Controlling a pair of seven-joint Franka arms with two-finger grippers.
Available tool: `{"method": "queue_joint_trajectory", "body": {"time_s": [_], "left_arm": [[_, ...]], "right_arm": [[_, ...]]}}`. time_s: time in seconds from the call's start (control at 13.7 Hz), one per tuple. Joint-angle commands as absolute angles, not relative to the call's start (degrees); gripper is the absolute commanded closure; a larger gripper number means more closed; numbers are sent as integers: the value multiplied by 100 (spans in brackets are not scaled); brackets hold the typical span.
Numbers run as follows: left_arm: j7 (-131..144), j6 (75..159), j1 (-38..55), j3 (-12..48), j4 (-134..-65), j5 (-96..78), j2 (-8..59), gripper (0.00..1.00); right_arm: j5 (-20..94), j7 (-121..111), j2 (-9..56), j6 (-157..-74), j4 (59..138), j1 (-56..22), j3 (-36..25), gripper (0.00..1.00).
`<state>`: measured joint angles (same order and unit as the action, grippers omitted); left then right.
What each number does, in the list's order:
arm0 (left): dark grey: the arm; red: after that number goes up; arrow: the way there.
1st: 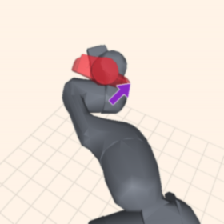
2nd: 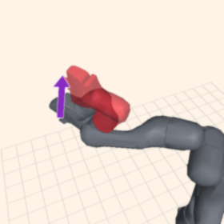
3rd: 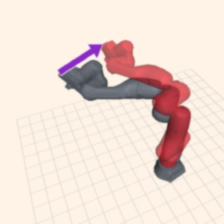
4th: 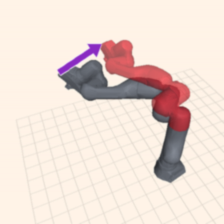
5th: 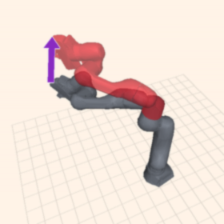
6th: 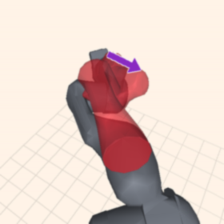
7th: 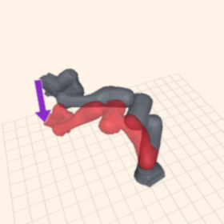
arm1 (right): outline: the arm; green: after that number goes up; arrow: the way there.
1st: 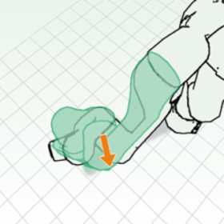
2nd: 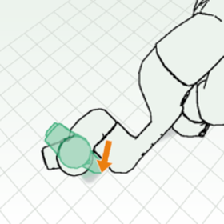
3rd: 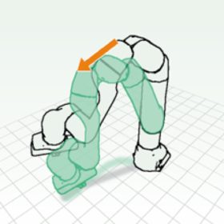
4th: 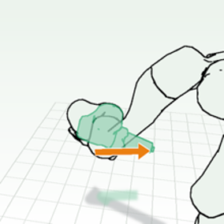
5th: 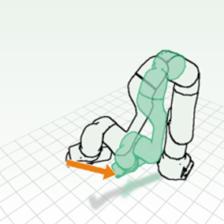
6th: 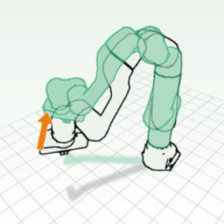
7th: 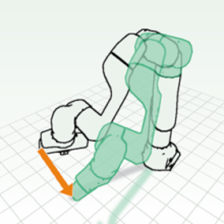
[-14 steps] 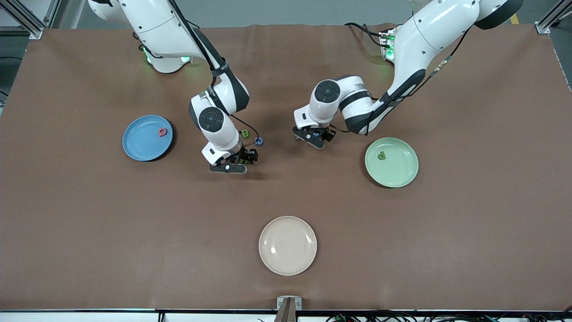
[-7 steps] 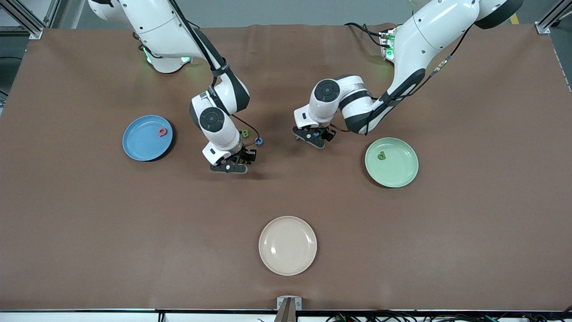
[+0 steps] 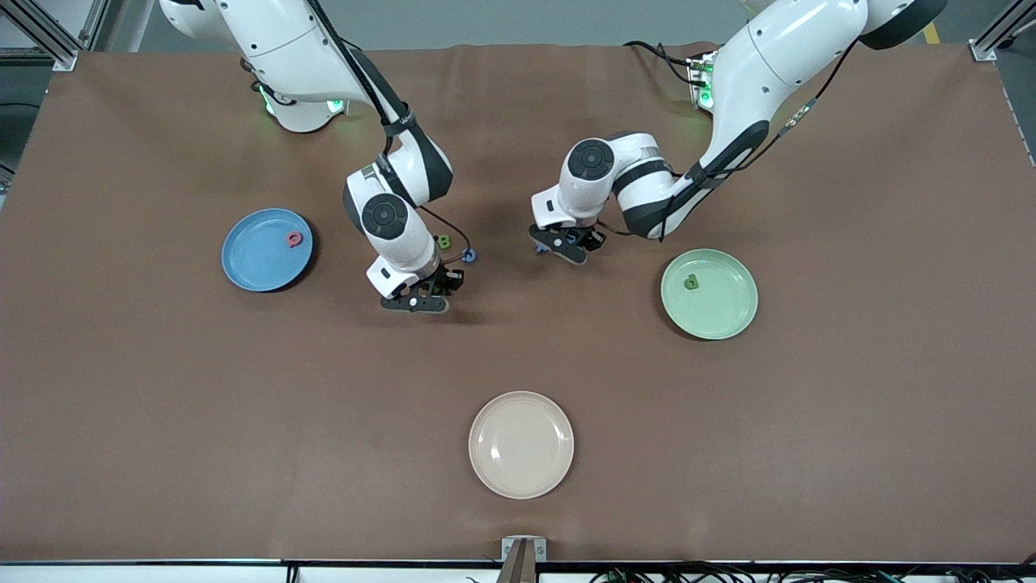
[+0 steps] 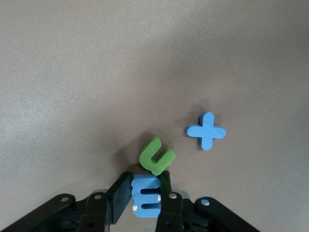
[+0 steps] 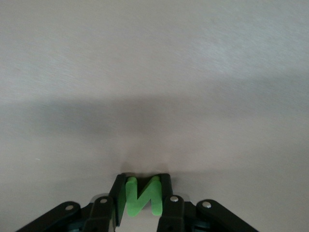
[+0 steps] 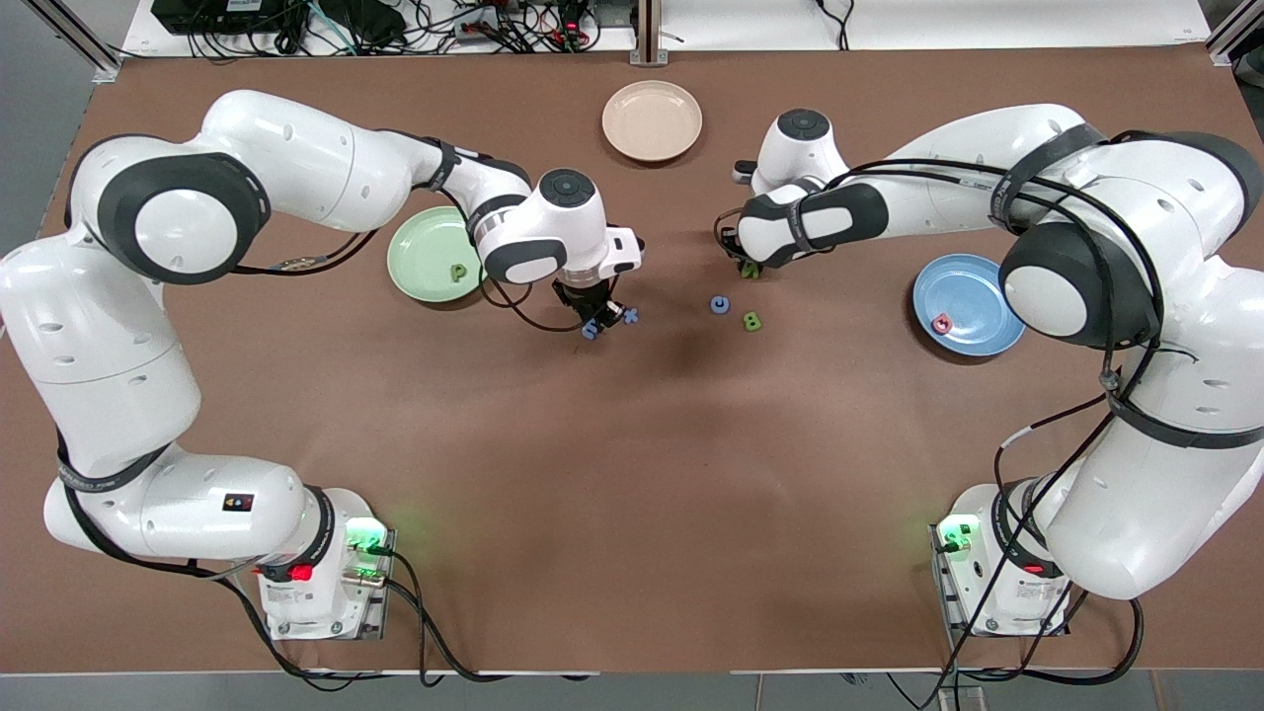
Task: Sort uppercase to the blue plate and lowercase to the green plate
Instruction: 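Carry the N to the blue plate while the left gripper carries the E, then release the N, reach the right gripper to green B while the left gripper nears u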
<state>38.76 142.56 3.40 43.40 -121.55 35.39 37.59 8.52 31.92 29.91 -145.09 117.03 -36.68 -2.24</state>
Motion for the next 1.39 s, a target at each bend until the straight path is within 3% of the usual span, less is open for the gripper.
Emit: {"method": "queue_joint_trajectory", "body": {"time_s": [0.0, 0.29, 0.51, 0.73, 1.1, 1.17, 1.24, 1.32], "left_arm": [[3982, 14282, 317, 4254, -12349, 3639, 3666, 75], [3920, 14177, -33, 4481, -12532, 3621, 3323, 75], [3587, 14002, -1393, 5516, -12691, 3621, 3305, 75], [3078, 13283, -2466, 6256, -12630, 3621, 3296, 75], [2427, 12885, -3602, 6504, -12612, 3639, 2980, 75], [2330, 12876, -3769, 6495, -12621, 3717, 2971, 75], [2294, 12859, -3962, 6486, -12630, 3927, 2979, 75], [2285, 12867, -4120, 6478, -12630, 4094, 3014, 75]], "right_arm": [[399, 2911, 2498, -13636, 11795, -3674, -491, 97], [-185, 2026, 1725, -13175, 12381, -3246, -738, 97], [-193, 847, 1223, -13184, 12936, -2587, -738, 97], [-202, -426, 705, -13227, 13533, -1708, -738, 97], [-202, -1878, 370, -13210, 14044, -486, -738, 95], [-202, -2064, 334, -13201, 14097, -283, -730, 87], [-193, -2161, 334, -13184, 14106, -168, -729, 40], [-185, -2162, 334, -13175, 14106, -158, -721, 1]]}}
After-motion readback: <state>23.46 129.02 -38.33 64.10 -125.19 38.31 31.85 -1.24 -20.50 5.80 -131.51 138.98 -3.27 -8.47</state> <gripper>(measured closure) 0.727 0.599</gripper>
